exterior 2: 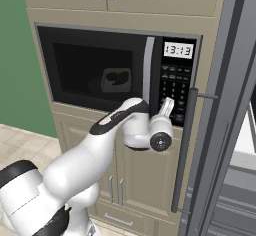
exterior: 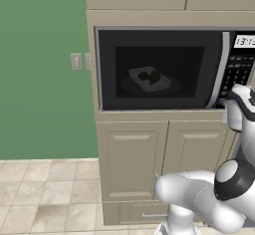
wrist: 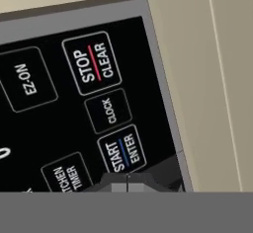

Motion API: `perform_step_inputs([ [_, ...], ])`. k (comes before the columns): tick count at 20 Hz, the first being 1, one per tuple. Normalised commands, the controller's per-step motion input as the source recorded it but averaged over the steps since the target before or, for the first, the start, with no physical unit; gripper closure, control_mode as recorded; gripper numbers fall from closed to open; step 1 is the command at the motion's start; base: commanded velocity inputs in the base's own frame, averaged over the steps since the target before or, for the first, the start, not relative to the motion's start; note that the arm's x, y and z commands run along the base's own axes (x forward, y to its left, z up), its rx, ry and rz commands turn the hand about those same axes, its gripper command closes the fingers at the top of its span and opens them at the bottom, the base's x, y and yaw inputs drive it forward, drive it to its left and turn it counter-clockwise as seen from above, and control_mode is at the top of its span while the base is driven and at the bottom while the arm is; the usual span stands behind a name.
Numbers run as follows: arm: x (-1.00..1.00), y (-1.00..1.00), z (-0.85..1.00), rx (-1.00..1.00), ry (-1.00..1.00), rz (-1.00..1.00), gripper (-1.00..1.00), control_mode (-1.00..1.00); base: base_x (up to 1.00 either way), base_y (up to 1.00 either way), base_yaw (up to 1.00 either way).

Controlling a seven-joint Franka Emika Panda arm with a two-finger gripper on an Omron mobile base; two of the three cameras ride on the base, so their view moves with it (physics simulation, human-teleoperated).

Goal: Place the tupperware containing the chicken drumstick and bell pepper meal in the microwave. Close the microwave door and press the start button to reheat the meal.

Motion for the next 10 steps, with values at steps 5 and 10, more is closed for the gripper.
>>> perform_step_inputs([
  [5, 0.22, -0.07, -0.12, 0.01, -0.01, 0.0, 1.0, -1.0, 0.0, 0.0, 0.0],
  [10, 0.22, -0.09, -0.12, 0.01, -0.03, 0.0, 1.0, -1.0, 0.0, 0.0, 0.0],
])
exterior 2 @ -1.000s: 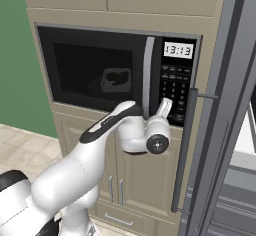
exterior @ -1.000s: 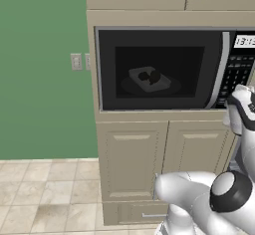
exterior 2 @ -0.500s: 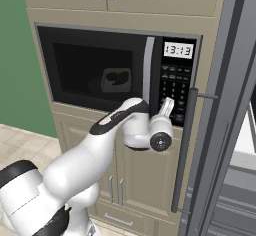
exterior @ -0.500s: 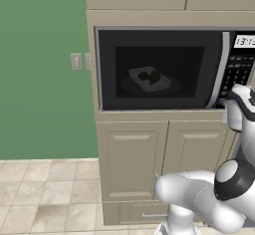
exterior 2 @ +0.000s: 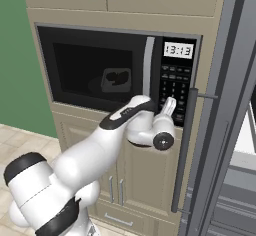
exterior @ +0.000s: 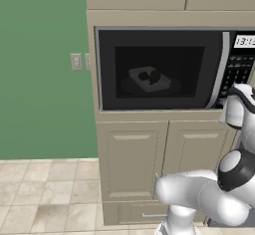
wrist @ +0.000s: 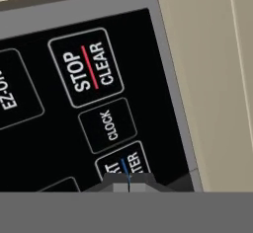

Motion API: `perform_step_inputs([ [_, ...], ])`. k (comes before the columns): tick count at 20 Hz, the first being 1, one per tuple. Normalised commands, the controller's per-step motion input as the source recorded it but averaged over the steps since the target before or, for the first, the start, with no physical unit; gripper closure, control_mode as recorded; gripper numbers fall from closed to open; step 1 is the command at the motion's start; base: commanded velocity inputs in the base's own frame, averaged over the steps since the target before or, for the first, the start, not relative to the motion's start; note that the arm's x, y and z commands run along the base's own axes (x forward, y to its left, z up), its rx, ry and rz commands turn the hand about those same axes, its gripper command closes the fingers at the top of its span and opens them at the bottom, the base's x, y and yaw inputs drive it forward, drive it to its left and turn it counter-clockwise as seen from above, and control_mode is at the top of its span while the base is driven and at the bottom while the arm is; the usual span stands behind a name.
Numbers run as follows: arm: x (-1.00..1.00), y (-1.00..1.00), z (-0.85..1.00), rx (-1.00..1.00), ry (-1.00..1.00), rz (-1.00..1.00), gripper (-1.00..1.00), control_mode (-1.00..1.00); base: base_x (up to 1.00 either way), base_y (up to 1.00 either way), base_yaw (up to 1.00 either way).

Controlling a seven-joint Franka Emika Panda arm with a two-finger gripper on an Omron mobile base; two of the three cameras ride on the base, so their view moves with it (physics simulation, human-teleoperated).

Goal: Place the tupperware containing the chicken drumstick and bell pepper meal in the microwave. Close the microwave door and press the start button to reheat the meal.

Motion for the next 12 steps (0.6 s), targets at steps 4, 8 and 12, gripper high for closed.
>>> perform_step_inputs([
  [4, 0.23, -0.08, -0.13, 0.01, -0.03, 0.0, 1.0, -1.0, 0.0, 0.0, 0.0],
  [8, 0.24, -0.05, -0.15, 0.0, -0.03, 0.0, 1.0, -1.0, 0.0, 0.0, 0.0],
  [12, 0.26, -0.05, -0.12, 0.01, -0.07, 0.0, 1.0, -1.0, 0.0, 0.0, 0.0],
])
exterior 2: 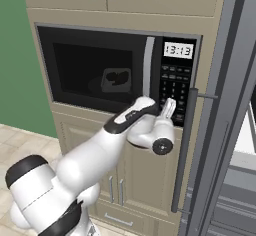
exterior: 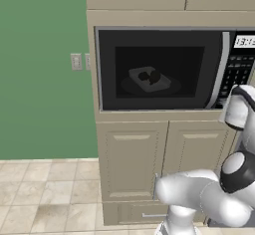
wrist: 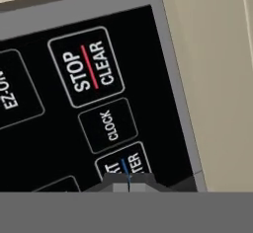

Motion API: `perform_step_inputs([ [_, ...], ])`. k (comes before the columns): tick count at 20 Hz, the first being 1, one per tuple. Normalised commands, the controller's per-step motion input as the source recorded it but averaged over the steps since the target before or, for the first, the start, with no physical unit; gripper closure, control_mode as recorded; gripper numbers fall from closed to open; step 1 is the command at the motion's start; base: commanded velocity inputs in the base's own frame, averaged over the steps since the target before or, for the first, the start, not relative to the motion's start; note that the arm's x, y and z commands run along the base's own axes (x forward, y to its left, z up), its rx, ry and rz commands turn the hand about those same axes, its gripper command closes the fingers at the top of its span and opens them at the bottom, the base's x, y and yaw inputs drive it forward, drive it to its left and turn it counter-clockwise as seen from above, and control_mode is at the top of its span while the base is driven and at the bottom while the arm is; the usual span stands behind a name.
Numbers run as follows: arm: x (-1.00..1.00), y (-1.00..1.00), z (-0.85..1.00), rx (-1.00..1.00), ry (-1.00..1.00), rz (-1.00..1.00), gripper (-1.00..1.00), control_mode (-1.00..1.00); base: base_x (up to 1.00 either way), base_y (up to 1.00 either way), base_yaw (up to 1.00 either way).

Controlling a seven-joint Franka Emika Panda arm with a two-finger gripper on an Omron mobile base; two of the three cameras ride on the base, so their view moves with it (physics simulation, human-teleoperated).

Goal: Place the tupperware containing the chicken drumstick and bell pepper meal in the microwave. Close the microwave door and press the start button to reheat the meal.

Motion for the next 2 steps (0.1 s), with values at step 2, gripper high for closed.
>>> perform_step_inputs([
  [2, 0.28, -0.03, -0.1, 0.01, -0.11, 0.0, 1.0, -1.0, 0.0, 0.0, 0.0],
])
